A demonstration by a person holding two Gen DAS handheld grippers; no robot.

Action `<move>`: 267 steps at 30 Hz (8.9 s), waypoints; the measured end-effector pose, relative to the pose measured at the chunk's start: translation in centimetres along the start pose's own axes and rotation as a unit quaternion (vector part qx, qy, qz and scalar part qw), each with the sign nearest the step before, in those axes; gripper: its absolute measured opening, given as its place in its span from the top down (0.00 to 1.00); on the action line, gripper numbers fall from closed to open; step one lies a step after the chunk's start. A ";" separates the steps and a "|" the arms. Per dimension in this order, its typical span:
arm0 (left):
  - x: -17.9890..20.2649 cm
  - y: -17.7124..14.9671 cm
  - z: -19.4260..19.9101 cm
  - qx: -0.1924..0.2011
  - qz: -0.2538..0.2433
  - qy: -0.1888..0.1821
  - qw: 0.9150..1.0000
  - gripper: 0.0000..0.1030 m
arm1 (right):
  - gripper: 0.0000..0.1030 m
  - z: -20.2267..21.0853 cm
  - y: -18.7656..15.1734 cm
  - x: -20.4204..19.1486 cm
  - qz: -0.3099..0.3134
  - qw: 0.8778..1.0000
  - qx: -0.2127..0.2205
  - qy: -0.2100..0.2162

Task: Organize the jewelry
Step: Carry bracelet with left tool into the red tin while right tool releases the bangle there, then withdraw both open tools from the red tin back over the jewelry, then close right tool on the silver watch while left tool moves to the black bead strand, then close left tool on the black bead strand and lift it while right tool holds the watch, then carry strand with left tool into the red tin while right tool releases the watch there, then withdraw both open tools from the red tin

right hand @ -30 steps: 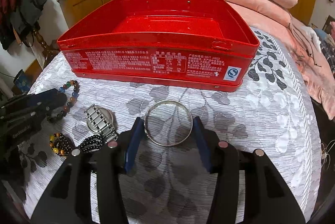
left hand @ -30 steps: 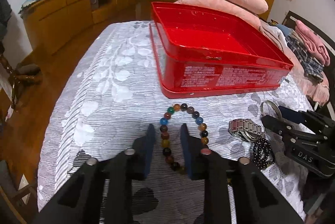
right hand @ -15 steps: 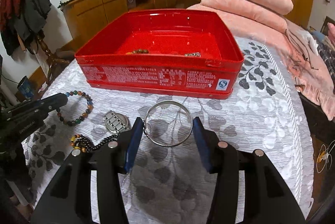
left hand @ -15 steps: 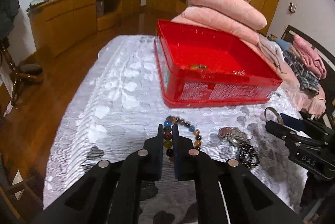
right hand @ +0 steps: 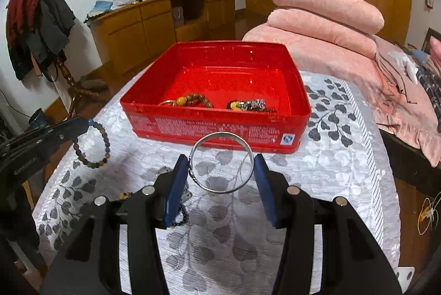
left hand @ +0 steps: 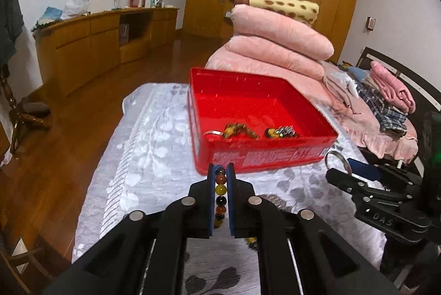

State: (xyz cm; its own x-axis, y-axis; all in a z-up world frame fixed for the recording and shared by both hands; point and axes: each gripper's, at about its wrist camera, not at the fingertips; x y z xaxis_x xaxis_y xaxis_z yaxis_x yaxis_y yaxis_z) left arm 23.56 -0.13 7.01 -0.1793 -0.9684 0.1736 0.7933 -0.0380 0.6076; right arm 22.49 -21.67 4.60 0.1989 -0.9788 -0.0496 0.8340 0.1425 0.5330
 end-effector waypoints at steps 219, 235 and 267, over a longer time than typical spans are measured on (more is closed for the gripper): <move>4.6 -1.8 -4.7 -0.047 -0.028 0.017 0.998 0.81 | 0.71 -0.9 -3.1 1.4 -0.014 1.000 -0.023 0.013; 4.2 2.6 -3.2 -0.006 -0.023 0.019 1.000 0.81 | 0.71 1.0 2.5 1.1 0.001 0.999 0.019 0.028; 3.7 11.7 -12.9 -0.048 -0.006 0.023 0.999 0.54 | 0.61 -6.6 12.0 4.5 -0.038 0.999 -0.008 0.006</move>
State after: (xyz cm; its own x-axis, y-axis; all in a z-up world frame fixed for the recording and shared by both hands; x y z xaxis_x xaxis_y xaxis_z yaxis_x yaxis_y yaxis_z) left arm 39.70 -7.32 4.71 -0.1631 -0.9781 0.1292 0.8440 -0.0705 0.5317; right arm 36.82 -23.41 5.16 0.1399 -0.9852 -0.0993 0.8547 0.0696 0.5144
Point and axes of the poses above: each gripper's, at about its wrist camera, not at the fingertips, and z roughly against the way its jaws point, x to its right, y to its top, and after that the axes turned 13 degrees about -x, right-handed
